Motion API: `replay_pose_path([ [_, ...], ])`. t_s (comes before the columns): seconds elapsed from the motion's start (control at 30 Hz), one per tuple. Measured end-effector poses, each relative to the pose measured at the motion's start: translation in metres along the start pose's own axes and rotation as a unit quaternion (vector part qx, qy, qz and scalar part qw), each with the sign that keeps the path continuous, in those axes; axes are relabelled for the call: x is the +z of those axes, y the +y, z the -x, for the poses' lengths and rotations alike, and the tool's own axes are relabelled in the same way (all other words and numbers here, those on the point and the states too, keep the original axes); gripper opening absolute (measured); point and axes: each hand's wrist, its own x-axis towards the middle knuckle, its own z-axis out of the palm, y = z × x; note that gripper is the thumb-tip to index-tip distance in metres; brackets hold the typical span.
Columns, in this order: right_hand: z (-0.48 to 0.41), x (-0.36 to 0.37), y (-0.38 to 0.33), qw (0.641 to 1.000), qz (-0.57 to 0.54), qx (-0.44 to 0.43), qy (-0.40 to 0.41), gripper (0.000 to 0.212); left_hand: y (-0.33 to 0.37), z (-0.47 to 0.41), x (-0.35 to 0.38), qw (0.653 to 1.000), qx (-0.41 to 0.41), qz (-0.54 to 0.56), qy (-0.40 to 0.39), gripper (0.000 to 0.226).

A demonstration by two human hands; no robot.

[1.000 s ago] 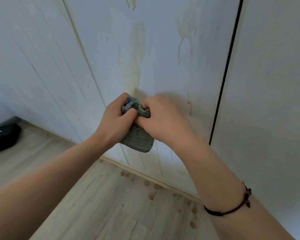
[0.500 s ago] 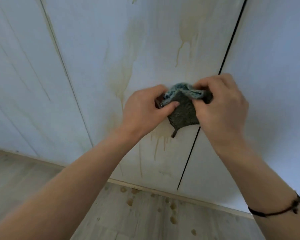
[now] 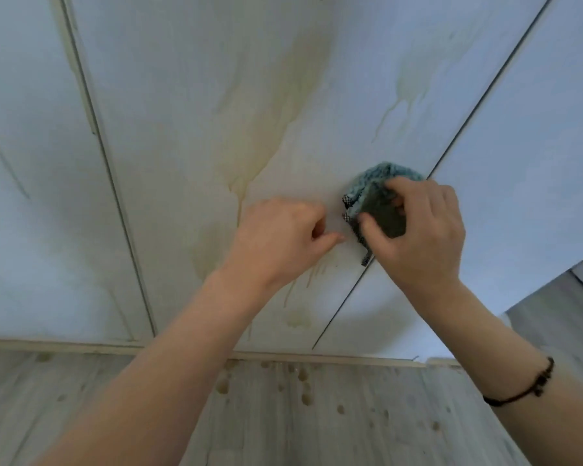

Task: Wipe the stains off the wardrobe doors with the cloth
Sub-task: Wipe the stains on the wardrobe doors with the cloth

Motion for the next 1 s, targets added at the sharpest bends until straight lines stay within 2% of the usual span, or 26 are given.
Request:
replay_pose_path([
  [0.07, 0.012, 0.008, -0.003, 0.999, 0.024, -0.013, -0.027, 0.035, -0.010, 0.000, 0.000, 0.999, -0.011, -0.014, -0.047, 0.039],
  [0.13, 0.028, 0.019, -0.003, 0.999, 0.040, -0.010, -0.029, 0.023, -0.017, 0.000, 0.002, 0.997, -0.022, 0.003, -0.071, 0.038],
  [0.23, 0.051, 0.031, -0.006, 0.998, 0.034, -0.009, -0.057, 0.025, -0.020, 0.005, 0.004, 0.995, -0.044, 0.039, -0.081, 0.035],
  [0.43, 0.111, 0.059, -0.020, 0.967, 0.022, -0.124, -0.224, 0.015, -0.028, 0.006, 0.000, 0.994, -0.049, 0.053, -0.080, 0.031],
  [0.5, 0.118, 0.068, -0.021, 0.962, 0.015, -0.130, -0.240, 0.023, -0.028, 0.009, -0.004, 0.997, -0.037, 0.024, -0.063, 0.032],
  [0.6, 0.112, 0.076, -0.015, 0.943, 0.006, -0.210, -0.259, 0.048, -0.031, 0.015, -0.005, 1.000, -0.005, -0.006, -0.005, 0.023],
  [0.63, 0.109, 0.074, -0.012, 0.945, 0.007, -0.211, -0.251, 0.052, -0.033, 0.018, -0.004, 1.000, 0.017, -0.008, 0.011, 0.018],
  [0.7, 0.096, 0.063, -0.010, 0.970, 0.035, -0.162, -0.177, 0.046, -0.035, 0.030, -0.001, 0.997, 0.060, -0.017, 0.039, 0.016],
  [0.77, 0.066, 0.049, -0.006, 0.993, 0.068, -0.070, -0.063, 0.029, -0.041, 0.040, 0.003, 0.995, 0.078, -0.023, 0.055, 0.020],
  [0.83, 0.025, 0.024, 0.005, 0.998, 0.047, 0.036, 0.026, 0.023, -0.043, 0.047, 0.001, 0.991, 0.102, -0.044, 0.077, 0.030],
  [0.93, -0.017, 0.009, 0.013, 0.984, -0.017, 0.152, 0.090, 0.031, -0.041, 0.044, -0.007, 0.977, 0.153, -0.094, 0.111, 0.047],
  [1.0, -0.003, 0.019, 0.002, 0.988, -0.017, 0.126, 0.088, 0.033, -0.035, 0.040, -0.012, 0.973, 0.161, -0.124, 0.110, 0.054],
])
